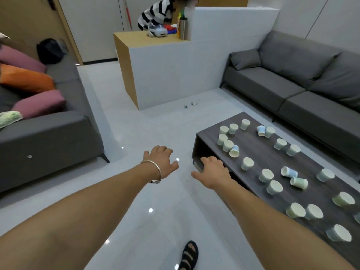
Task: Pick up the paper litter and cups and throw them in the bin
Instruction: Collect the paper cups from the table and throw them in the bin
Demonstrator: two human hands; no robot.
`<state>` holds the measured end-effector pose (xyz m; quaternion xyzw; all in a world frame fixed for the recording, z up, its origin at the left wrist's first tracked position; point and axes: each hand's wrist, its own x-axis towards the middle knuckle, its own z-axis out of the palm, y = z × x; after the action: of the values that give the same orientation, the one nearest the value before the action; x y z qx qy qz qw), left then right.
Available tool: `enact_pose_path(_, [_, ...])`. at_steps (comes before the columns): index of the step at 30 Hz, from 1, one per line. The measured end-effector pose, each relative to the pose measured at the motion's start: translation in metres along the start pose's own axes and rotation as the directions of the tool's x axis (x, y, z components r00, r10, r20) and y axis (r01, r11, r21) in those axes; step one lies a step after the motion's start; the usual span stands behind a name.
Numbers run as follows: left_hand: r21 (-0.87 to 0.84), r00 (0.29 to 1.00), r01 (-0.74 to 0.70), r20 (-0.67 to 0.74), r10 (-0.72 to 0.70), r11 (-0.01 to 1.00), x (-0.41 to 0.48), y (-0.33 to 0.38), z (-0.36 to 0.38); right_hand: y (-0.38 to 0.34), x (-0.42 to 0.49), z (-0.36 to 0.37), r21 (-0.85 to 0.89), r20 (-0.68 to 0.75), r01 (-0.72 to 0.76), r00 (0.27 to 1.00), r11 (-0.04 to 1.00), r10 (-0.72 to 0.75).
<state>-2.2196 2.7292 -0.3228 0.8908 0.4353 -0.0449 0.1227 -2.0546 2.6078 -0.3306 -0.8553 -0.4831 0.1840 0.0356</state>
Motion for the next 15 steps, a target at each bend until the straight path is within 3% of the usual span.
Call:
enact_pose_path(8, [-0.028, 0.992, 0.123, -0.031, -0.124, 0.992, 0.147, -0.052, -0.055, -0.037, 0.165, -0.058, -0.001, 0.041, 0.117, 0.992, 0.993, -0.117])
enact_pose_path(15, [-0.031, 0.988, 0.146, 0.045, -0.145, 0.989, 0.285, -0.118, -0.065, -0.079, 0.316, -0.077, -0.027, 0.070, 0.116, 0.991, 0.993, -0.114])
